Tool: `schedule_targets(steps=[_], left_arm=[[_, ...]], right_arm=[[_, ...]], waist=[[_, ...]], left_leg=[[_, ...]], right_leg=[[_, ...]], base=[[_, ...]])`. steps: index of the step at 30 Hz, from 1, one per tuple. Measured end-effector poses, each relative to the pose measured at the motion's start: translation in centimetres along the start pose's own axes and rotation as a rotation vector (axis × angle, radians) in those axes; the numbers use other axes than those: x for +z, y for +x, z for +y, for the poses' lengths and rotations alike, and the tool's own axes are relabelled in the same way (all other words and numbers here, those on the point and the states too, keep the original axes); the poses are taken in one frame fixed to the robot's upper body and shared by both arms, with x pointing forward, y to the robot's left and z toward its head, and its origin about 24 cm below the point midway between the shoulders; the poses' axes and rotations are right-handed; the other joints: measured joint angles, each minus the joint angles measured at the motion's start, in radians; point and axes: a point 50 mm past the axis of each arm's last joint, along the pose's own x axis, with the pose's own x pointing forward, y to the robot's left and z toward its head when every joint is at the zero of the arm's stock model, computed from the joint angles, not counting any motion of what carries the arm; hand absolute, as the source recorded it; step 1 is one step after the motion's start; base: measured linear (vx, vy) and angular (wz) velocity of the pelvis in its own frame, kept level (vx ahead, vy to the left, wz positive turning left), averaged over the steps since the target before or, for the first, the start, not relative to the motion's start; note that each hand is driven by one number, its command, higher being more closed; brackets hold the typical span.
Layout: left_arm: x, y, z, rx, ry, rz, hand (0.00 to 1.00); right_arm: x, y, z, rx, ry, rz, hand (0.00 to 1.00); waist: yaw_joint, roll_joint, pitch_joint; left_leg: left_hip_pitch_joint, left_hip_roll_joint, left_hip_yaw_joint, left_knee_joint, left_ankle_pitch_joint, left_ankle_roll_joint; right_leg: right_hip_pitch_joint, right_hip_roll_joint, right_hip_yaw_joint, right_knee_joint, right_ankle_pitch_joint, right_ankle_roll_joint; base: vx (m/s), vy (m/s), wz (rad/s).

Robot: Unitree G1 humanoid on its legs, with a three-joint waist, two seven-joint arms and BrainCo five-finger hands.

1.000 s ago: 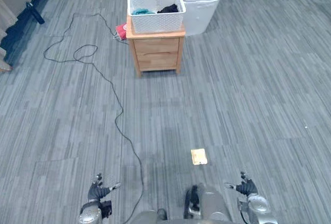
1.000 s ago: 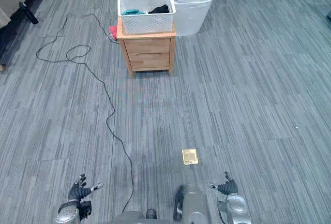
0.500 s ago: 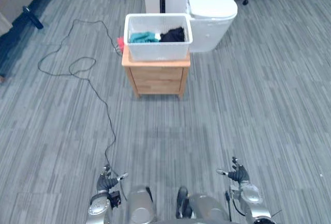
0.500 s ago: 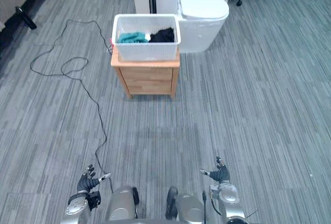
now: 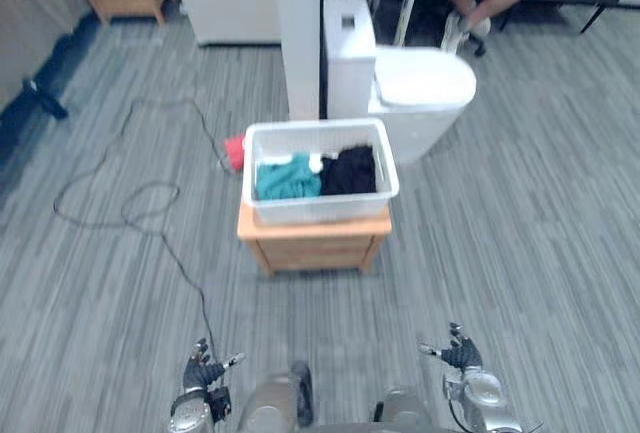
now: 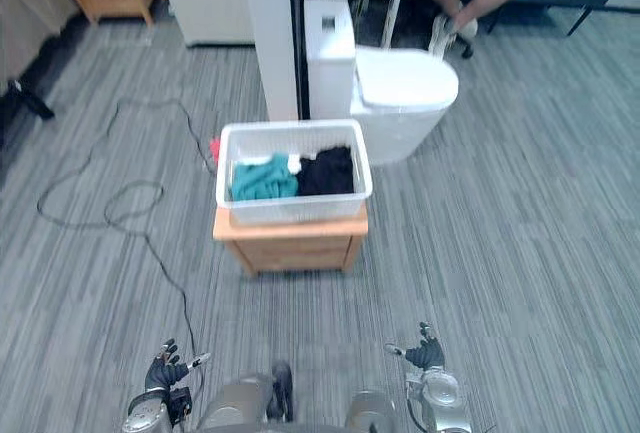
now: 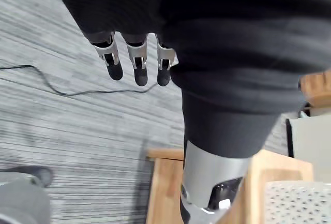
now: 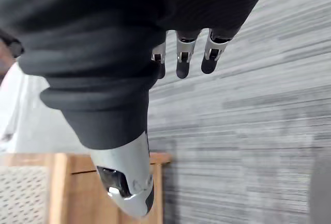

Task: Pick up the laundry basket with both hands and put the clothes into the washing machine.

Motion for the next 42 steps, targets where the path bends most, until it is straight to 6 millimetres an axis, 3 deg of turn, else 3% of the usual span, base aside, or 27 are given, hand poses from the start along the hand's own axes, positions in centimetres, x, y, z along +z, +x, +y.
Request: schedule_targets(steps=[1, 2, 4, 5, 6, 7, 8, 10, 11, 12, 14, 15, 16, 20, 24, 25, 28, 31, 33, 36, 42], left_arm=[[0.2, 0.1, 0.0, -0.001, 0.001, -0.007, 0.0], [0.8, 0.4, -0.2, -0.005, 0.0, -0.026, 0.0], [1.2, 0.6, 0.1, -0.001, 0.007, -0.032, 0.0], [1.1, 0.6, 0.2, 0.0, 0.01, -0.03, 0.0], [0.9, 0.6, 0.1, 0.001, 0.005, -0.02, 0.0], [0.5, 0.4, -0.4, -0.006, -0.005, -0.006, 0.0], [0.2, 0.3, -0.4, -0.005, -0.017, 0.0, 0.0], [-0.5, -0.2, -1.0, -0.016, -0.051, 0.017, 0.0], [-0.6, -0.3, -1.1, -0.017, -0.054, 0.021, 0.0], [-0.7, -0.4, -1.2, -0.019, -0.059, 0.025, 0.0], [-0.6, -0.4, -1.6, -0.027, -0.071, 0.015, 0.0], [-0.4, -0.4, -1.7, -0.028, -0.075, 0.008, 0.0], [-0.1, -0.4, -1.7, -0.024, -0.1, -0.004, 0.0], [1.0, -0.6, -0.6, 0.01, -0.17, -0.068, 0.0], [3.2, -0.9, 0.4, 0.022, -0.198, -0.181, 0.0], [5.2, -1.1, 0.9, 0.013, -0.191, -0.269, 0.0], [5.2, -1.1, 1.0, 0.016, -0.187, -0.273, 0.0], [6.1, -0.5, -0.6, -0.016, -0.134, -0.287, 0.0], [8.1, 0.5, -3.5, -0.063, -0.025, -0.325, 0.0], [11.3, 1.6, -5.6, -0.063, -0.004, -0.383, 0.0], [16.4, 3.6, -6.6, -0.013, 0.07, -0.432, 0.0]], right_arm=[[0.0, 0.0, 0.0, 0.003, 0.0, 0.001, 0.0], [0.0, 0.0, 0.0, 0.001, 0.002, 0.001, 0.0], [-0.2, -0.1, -0.1, -0.003, 0.002, 0.005, 0.0], [-0.6, -0.2, -0.2, -0.007, 0.002, 0.015, 0.0], [-2.0, -0.9, -0.7, -0.017, -0.003, 0.056, 0.0], [-2.4, -1.0, -1.0, -0.027, 0.0, 0.071, 0.0], [-2.5, -1.3, -0.9, -0.026, 0.007, 0.07, 0.0], [-1.2, -1.1, -0.8, -0.027, 0.014, 0.015, 0.0], [-1.1, -1.1, -0.7, -0.026, 0.019, 0.008, 0.0], [-0.9, -1.1, -0.6, -0.027, 0.028, 0.001, 0.0], [-0.2, -0.9, -0.6, -0.032, 0.037, -0.021, 0.0], [0.3, -0.7, -0.8, -0.041, 0.044, -0.043, 0.0], [0.8, -0.7, -1.2, -0.058, 0.053, -0.067, 0.0], [2.2, -1.3, -1.8, -0.098, 0.083, -0.148, 0.0], [5.8, -1.7, -2.5, -0.118, 0.099, -0.31, 0.0], [8.5, -1.5, -1.6, -0.071, 0.07, -0.41, 0.0], [9.2, -1.3, -0.9, -0.044, 0.059, -0.429, 0.0], [10.9, -0.8, 1.2, 0.034, 0.005, -0.468, 0.0], [13.5, 0.0, 4.0, 0.134, -0.082, -0.518, 0.0], [16.3, 0.4, 6.5, 0.168, -0.118, -0.571, 0.0], [23.5, 1.0, 6.6, 0.053, -0.138, -0.714, 0.0]], waist=[[-0.001, 0.011, 0.0], [-0.012, 0.02, -0.002], [-0.028, 0.008, -0.007], [-0.032, -0.002, -0.013], [-0.033, -0.016, -0.016], [-0.022, 0.0, -0.031], [-0.02, -0.004, -0.04], [-0.013, 0.033, -0.025], [-0.006, 0.037, -0.027], [0.004, 0.033, -0.031], [0.019, 0.022, -0.035], [0.03, 0.025, -0.039], [0.028, 0.047, -0.053], [0.023, 0.025, -0.073], [0.022, 0.024, -0.079], [0.021, 0.023, -0.084], [0.017, 0.023, -0.084], [0.013, 0.033, -0.076], [0.006, 0.046, -0.049], [0.007, 0.057, 0.021], [0.001, 0.052, 0.143]], left_leg=[[0.032, 0.011, -0.003, -0.022, 0.0, -0.001], [0.083, 0.031, -0.017, -0.051, 0.0, -0.001], [0.117, 0.037, -0.034, -0.058, -0.011, -0.023], [0.142, 0.038, -0.044, -0.056, -0.036, -0.067], [0.169, 0.034, -0.056, -0.035, -0.081, -0.124], [0.175, 0.061, -0.057, 0.007, -0.088, -0.127], [0.142, 0.075, -0.06, 0.104, -0.084, -0.136], [-0.013, 0.185, -0.059, 0.506, -0.086, -0.195], [-0.038, 0.207, -0.053, 0.557, -0.092, -0.2], [-0.077, 0.225, -0.043, 0.572, -0.097, -0.191], [-0.111, 0.204, -0.049, 0.433, -0.104, -0.179], [-0.112, 0.181, -0.085, 0.267, -0.096, -0.174], [-0.108, 0.177, -0.108, 0.097, -0.007, -0.158], [-0.042, 0.132, -0.069, 0.001, 0.011, -0.153], [0.0, 0.102, -0.04, -0.067, 0.019, -0.141], [0.017, 0.084, -0.042, -0.106, 0.029, -0.128], [0.022, 0.077, -0.045, -0.118, 0.035, -0.126], [0.005, 0.073, -0.045, -0.151, 0.062, -0.118], [-0.048, 0.059, -0.047, -0.189, 0.125, -0.109], [-0.099, 0.059, -0.049, -0.18, 0.131, -0.108], [-0.23, 0.06, -0.049, -0.097, 0.142, -0.099]], right_leg=[[-0.025, 0.014, -0.026, -0.049, -0.014, -0.007], [-0.084, 0.043, -0.086, -0.21, -0.027, 0.0], [-0.118, 0.068, -0.129, -0.434, 0.008, 0.006], [-0.116, 0.094, -0.128, -0.597, 0.093, -0.005], [-0.112, 0.109, -0.089, -0.634, 0.215, -0.052], [-0.109, 0.112, -0.107, -0.599, 0.188, -0.062], [-0.09, 0.116, -0.114, -0.598, 0.147, -0.059], [0.016, 0.181, -0.125, -0.649, 0.104, -0.071], [0.041, 0.196, -0.123, -0.662, 0.098, -0.075], [0.08, 0.21, -0.117, -0.681, 0.09, -0.081], [0.107, 0.209, -0.092, -0.714, 0.09, -0.081], [0.117, 0.21, -0.069, -0.732, 0.092, -0.078], [0.119, 0.226, -0.055, -0.741, 0.092, -0.06], [0.14, 0.189, -0.01, -0.788, 0.097, -0.02], [0.162, 0.171, 0.02, -0.846, 0.115, 0.009], [0.171, 0.161, 0.027, -0.873, 0.121, 0.019], [0.185, 0.158, 0.027, -0.901, 0.133, 0.026], [0.156, 0.159, 0.029, -0.914, 0.16, 0.021], [0.094, 0.158, 0.032, -0.935, 0.221, 0.013], [0.051, 0.155, 0.035, -0.939, 0.237, 0.013], [-0.075, 0.146, 0.058, -0.876, 0.262, 0.015]], base=[[0.63, -0.01, 0.21], [0.5, -0.051, 0.35], [0.45, -0.083, 0.56], [0.51, -0.135, 0.79], [0.61, -0.15, 0.54], [0.51, -0.139, 0.34], [0.52, -0.171, 0.09], [0.48, -0.191, -0.03], [0.42, -0.114, -0.3], [0.38, -0.072, -0.35], [0.36, -0.045, -0.43], [0.28, 0.016, -0.55], [0.39, 0.093, -0.68], [0.23, 0.109, -0.22], [0.14, 0.107, -0.16], [0.16, 0.101, -0.09], [0.05, 0.026, 0.01], [-0.03, 0.012, 0.0], [-0.13, 0.047, -0.01], [-0.18, 0.016, -0.02], [-0.23, 0.005, -0.06]])
